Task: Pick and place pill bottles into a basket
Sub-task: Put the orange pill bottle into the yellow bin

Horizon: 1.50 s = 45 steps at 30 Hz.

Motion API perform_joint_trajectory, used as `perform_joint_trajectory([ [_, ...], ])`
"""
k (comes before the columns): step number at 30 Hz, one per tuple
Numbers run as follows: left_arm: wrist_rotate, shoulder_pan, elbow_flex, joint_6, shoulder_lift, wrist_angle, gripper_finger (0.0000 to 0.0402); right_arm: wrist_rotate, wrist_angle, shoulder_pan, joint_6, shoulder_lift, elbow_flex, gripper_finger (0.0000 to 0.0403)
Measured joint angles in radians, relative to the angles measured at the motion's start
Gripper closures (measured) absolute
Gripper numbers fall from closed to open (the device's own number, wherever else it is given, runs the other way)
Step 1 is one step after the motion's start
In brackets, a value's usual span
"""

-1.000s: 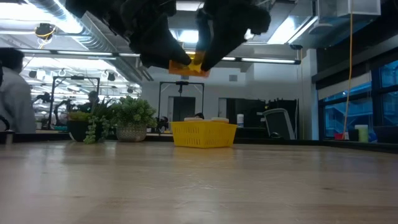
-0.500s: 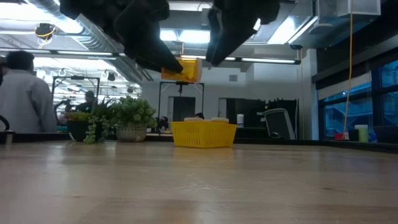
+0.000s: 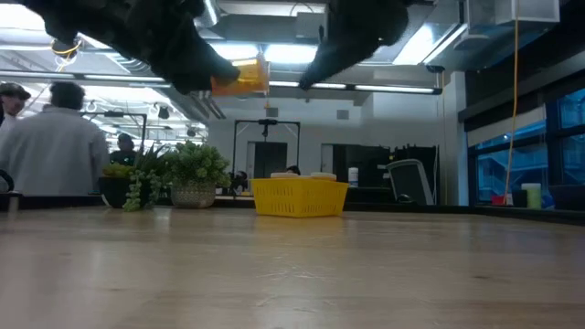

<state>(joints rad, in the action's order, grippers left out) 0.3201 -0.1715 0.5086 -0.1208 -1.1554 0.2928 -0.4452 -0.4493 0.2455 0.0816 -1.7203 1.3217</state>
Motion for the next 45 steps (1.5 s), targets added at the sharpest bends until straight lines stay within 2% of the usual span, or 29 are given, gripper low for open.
perform_joint_trajectory([
  [5, -0.009, 0.008, -0.12, 0.023, 0.026, 0.237, 0.0222, 0.015, 0.395, 0.0, 0.042, 0.131, -0.241, 0.0132],
  [9, -0.024, 0.013, -0.193, 0.033, 0.017, 0.443, 0.0222, 0.09, 0.788, -0.005, 0.091, 0.196, -0.433, 0.0132],
  [12, -0.039, 0.012, -0.22, 0.058, 0.012, 0.547, 0.0222, 0.172, 1.082, -0.023, 0.104, 0.201, -0.558, 0.0132],
  [18, -0.133, 0.011, -0.219, 0.134, -0.032, 0.719, 0.0222, 0.286, 1.46, -0.072, 0.059, 0.145, -0.673, 0.0132],
  [25, -0.134, 0.012, -0.217, 0.184, -0.201, 0.957, 0.0222, 0.363, 1.494, -0.093, 0.059, 0.066, -0.616, 0.0132],
  [32, -0.168, 0.011, -0.217, 0.213, -0.313, 1.149, 0.0222, 0.368, 1.498, -0.115, 0.052, 0.006, -0.555, 0.0132],
  [45, -0.209, 0.012, -0.14, 0.249, -0.414, 1.187, 0.0222, 0.418, 1.476, -0.121, 0.055, -0.006, -0.482, 0.0132],
])
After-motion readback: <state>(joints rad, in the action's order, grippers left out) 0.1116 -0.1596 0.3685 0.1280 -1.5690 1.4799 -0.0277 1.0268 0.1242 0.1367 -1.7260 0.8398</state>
